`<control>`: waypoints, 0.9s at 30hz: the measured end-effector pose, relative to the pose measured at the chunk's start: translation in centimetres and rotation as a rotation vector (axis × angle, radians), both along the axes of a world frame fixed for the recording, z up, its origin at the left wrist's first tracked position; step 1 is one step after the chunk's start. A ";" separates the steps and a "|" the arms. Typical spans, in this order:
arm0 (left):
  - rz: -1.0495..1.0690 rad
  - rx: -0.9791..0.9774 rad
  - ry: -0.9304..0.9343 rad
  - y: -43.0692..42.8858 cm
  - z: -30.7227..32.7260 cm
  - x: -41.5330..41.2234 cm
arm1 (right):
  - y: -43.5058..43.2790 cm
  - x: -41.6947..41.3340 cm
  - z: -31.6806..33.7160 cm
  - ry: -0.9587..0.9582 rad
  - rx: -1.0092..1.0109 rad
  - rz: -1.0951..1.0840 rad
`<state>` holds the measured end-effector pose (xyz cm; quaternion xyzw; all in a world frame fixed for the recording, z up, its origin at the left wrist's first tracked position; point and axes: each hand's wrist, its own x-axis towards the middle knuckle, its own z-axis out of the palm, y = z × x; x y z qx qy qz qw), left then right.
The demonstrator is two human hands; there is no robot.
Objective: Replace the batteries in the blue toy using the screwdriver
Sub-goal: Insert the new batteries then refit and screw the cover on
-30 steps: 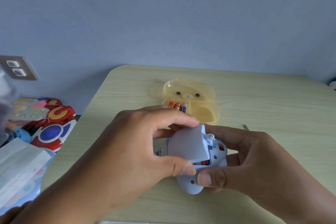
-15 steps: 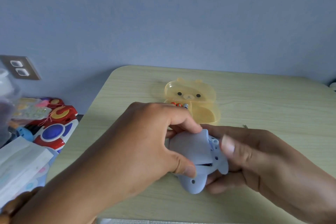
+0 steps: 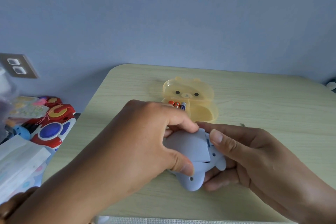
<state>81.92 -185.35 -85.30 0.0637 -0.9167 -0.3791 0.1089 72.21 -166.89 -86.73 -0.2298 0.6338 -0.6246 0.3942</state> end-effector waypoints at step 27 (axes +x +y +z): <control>-0.159 -0.021 0.273 -0.3 -3.3 0.7 | 2.5 0.1 0.4 0.809 0.332 -0.470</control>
